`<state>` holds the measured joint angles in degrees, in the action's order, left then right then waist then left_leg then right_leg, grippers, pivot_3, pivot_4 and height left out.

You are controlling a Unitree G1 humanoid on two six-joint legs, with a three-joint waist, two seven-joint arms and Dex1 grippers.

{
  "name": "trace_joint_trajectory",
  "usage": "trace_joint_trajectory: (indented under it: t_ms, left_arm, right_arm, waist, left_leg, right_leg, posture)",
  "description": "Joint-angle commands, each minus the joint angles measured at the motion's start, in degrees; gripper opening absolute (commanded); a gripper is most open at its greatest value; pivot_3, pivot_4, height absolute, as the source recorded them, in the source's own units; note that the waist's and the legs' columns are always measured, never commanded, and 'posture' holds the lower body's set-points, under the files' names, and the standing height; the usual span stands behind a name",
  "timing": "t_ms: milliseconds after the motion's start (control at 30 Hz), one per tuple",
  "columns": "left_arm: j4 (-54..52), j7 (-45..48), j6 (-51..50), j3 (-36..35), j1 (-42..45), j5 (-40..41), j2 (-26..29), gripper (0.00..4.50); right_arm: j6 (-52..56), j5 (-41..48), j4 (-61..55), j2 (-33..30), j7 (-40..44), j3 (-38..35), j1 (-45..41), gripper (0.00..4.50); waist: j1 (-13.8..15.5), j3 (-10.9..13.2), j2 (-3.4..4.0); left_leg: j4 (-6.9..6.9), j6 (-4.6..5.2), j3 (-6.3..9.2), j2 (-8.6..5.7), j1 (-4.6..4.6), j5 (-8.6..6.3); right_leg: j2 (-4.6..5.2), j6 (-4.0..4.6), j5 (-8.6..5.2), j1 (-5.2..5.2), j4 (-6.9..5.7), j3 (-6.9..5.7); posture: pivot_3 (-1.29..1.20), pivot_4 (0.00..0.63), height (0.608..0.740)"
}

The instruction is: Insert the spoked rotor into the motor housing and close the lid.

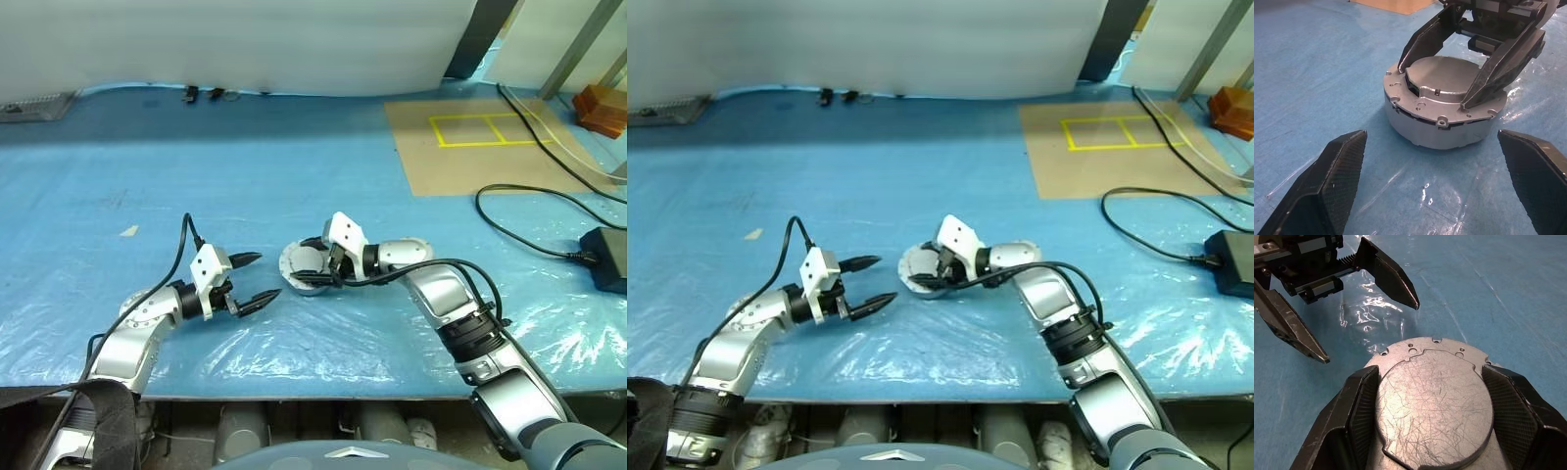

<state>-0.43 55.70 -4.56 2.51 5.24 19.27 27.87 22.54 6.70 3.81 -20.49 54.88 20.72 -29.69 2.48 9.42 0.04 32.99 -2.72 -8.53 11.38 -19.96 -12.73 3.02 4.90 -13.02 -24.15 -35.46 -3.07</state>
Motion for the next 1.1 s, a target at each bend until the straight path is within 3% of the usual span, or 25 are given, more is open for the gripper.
trace_joint_trajectory:
  t_ms: [33,200,300,533,933,1100]
  left_arm:
    - [-1.4,-0.2,0.3,-0.5,0.2,0.7,-0.3,4.5]
    - [-1.2,-0.2,0.2,-0.4,0.5,0.6,-0.7,4.5]
    - [-1.3,-0.2,0.2,-0.4,0.5,0.6,-0.7,4.5]
    - [-1.7,-0.3,-0.1,-0.4,0.3,0.6,-0.7,4.5]
    - [-2.0,-0.4,-0.4,-0.3,0.3,0.7,-0.8,4.5]
    - [-1.4,-0.5,-0.3,0.6,1.0,0.1,-1.4,4.5]
  right_arm:
    - [0.4,-0.1,-1.2,-1.4,0.3,-1.1,-1.4,2.99]
    - [-3.0,-3.4,1.8,-2.9,0.4,1.3,-1.6,2.99]
    - [2.1,1.2,-0.7,-1.6,2.0,-0.4,-1.2,2.99]
    - [0.5,-2.3,2.7,-1.3,-0.9,0.4,-2.0,2.99]
    - [-0.7,-8.4,5.6,-4.3,-1.7,5.2,0.3,2.99]
    - [1.3,-7.0,5.3,-3.9,-1.6,4.6,0.3,2.99]
  waist:
    - [0.0,0.0,0.0]
    - [0.0,0.0,0.0]
    - [0.0,0.0,0.0]
    - [-0.1,0.0,0.0]
    - [0.0,0.0,-0.01]
    - [0.1,0.0,-0.01]
  left_leg:
    - [0.0,0.0,0.0,0.0,0.0,0.0]
    - [0.01,0.01,0.0,0.0,0.01,0.0]
    - [0.01,0.01,0.0,0.0,0.03,0.0]
    - [0.01,0.16,0.0,0.0,0.03,0.1]
    - [-0.08,0.03,0.0,0.0,0.96,-0.05]
    - [-0.09,0.1,0.0,-0.03,1.05,-0.08]
  right_leg:
    - [0.0,0.0,0.0,0.0,0.0,0.0]
    - [0.0,0.0,0.0,0.0,-0.02,0.0]
    - [0.0,0.0,0.0,0.01,-0.02,0.0]
    - [0.0,0.0,0.0,0.01,-0.01,0.0]
    - [0.01,-0.39,-0.21,0.92,0.11,0.01]
    - [0.06,-0.42,-0.23,1.07,0.16,0.01]
  posture:
    - [0.0,0.15,0.74]
    - [0.0,0.15,0.74]
    - [0.0,0.15,0.74]
    - [0.0,0.15,0.74]
    - [0.0,0.15,0.74]
    - [0.0,0.15,0.74]
